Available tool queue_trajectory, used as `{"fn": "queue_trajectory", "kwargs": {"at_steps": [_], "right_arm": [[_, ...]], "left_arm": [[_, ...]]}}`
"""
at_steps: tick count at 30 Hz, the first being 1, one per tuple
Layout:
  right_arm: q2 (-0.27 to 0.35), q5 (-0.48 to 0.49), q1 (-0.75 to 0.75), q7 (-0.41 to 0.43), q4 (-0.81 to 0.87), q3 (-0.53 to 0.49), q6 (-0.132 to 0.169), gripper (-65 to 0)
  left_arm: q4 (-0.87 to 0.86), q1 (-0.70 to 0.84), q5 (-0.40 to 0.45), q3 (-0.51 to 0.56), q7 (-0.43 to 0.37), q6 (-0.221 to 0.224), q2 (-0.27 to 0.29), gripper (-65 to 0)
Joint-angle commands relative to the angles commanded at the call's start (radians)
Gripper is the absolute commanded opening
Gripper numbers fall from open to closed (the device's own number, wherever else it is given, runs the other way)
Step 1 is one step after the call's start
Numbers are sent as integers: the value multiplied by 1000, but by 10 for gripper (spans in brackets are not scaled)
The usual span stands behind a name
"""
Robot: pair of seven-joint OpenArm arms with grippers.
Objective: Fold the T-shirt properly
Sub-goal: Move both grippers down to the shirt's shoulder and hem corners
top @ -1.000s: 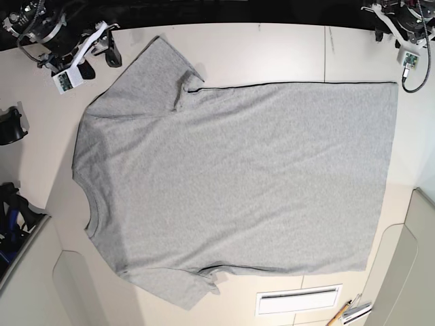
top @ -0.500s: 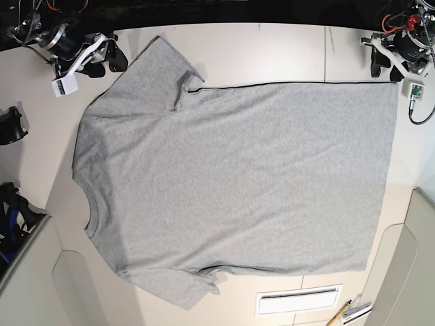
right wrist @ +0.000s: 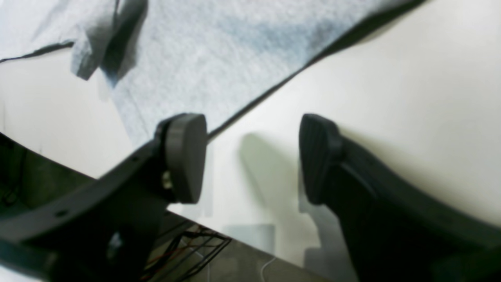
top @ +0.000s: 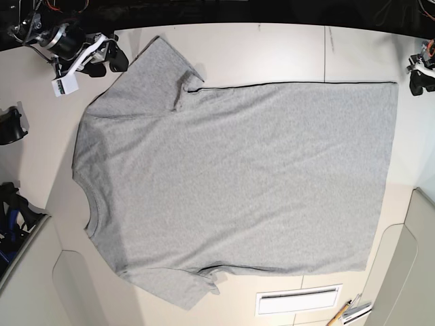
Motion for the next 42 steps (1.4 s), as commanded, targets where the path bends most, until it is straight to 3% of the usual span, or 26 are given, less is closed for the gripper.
{"fn": "queue_trajectory", "kwargs": {"at_steps": [5,9,27,37,39,42], "right_arm": [[-3,0,0,0,0,-1,-11,-277],[-34,3,0,0,0,-1,-11,-277],[-170,2,17,0,0,-7,-11,-277],[-183,2,19,23,0,-10,-10,-280],[-183,3,22,23,0,-10,-5,-330],[-183,-1,41,23,0,-10,39,-505]], "left_arm": [[-226,-81,-124,1,33,-86,-6,-303],[-311,-105,-179,2,55,-127,-8,-303],[-311,-154,-177,156,62,-138,-11,-303],[-311,-187,-147,177,58,-138,-11,-315],[-311,-187,-147,177,58,-138,-11,-410],[-311,-187,-147,177,58,-138,-11,-533]]}}
